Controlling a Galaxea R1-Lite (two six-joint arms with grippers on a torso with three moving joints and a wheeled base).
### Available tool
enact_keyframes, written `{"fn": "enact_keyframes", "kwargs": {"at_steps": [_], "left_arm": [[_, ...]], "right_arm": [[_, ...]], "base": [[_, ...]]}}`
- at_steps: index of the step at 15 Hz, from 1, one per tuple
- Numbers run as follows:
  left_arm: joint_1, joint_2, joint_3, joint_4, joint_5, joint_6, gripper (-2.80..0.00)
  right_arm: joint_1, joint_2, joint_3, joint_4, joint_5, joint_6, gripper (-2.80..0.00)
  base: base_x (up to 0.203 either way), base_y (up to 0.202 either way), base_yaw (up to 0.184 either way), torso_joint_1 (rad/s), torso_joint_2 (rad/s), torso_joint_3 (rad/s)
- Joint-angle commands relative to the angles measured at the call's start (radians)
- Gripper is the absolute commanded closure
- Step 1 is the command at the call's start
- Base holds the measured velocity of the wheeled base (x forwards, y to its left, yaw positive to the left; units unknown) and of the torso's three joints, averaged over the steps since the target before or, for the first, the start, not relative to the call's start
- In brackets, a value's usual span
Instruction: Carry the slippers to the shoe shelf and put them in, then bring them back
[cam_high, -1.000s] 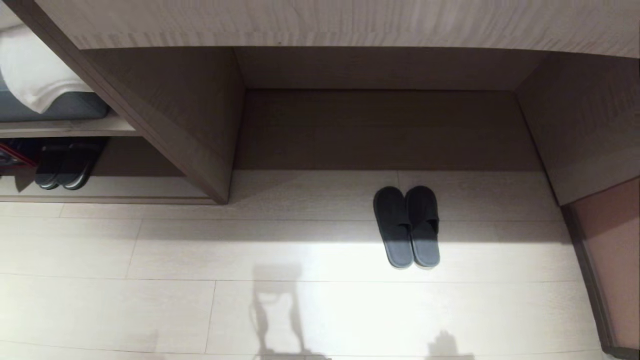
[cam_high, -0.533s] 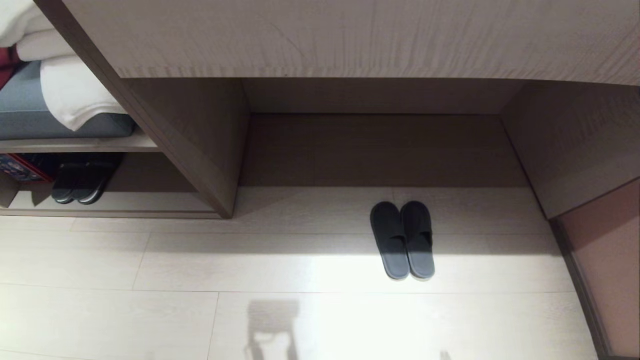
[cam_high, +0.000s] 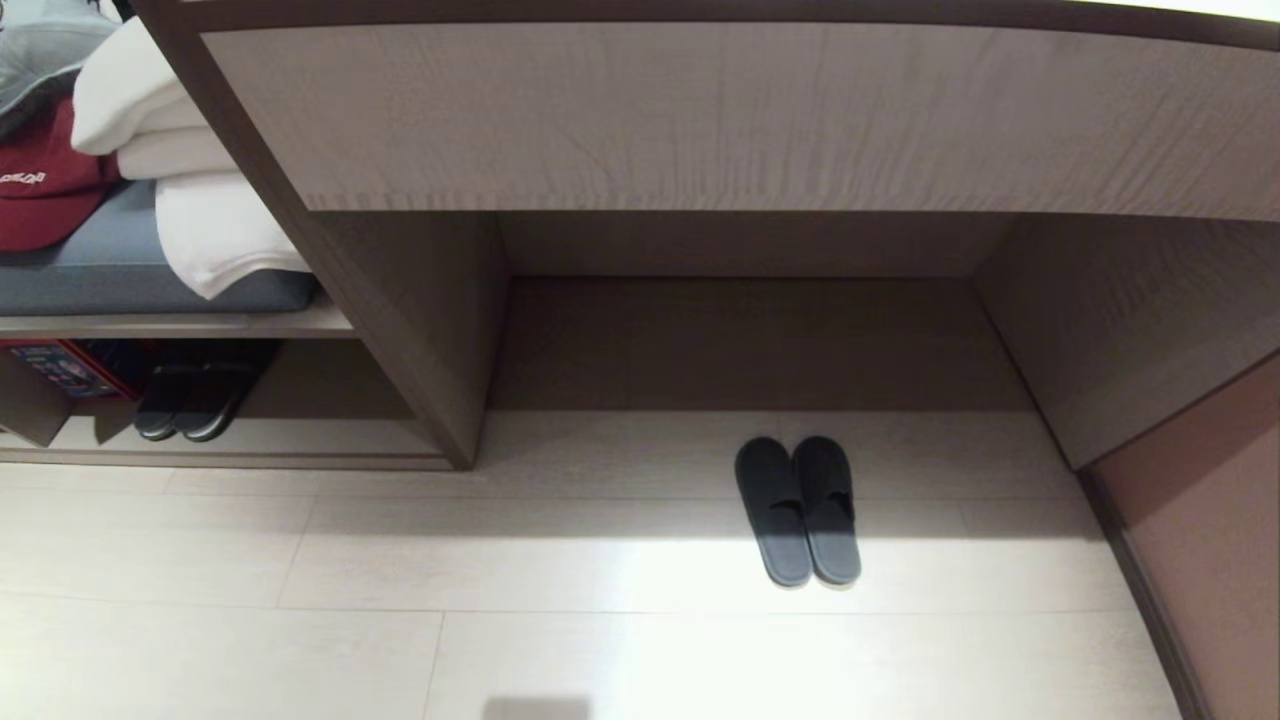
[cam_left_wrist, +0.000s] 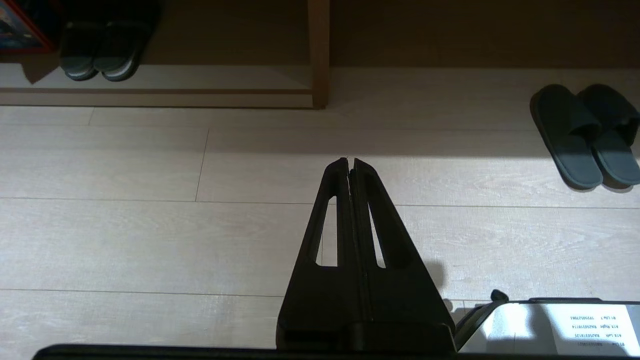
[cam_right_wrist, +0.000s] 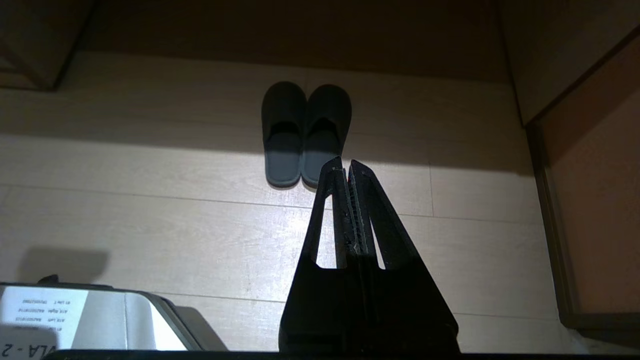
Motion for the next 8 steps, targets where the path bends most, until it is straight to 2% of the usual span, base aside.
{"fn": "enact_keyframes", "kwargs": {"at_steps": [1,8], "left_arm": [[0.000,0.001,0.002,-0.001,0.000,0.000,0.00],[0.000,0.001,0.002,-0.001,0.000,0.000,0.00]], "right_arm": [[0.000,0.000,0.002,0.000,0.000,0.000,0.00],[0.000,0.000,0.002,0.000,0.000,-0.002,0.00]], "base": [[0.000,0.000,0.000,0.009,0.00,0.195],[0.000,0.000,0.000,0.003,0.00,0.201]]}}
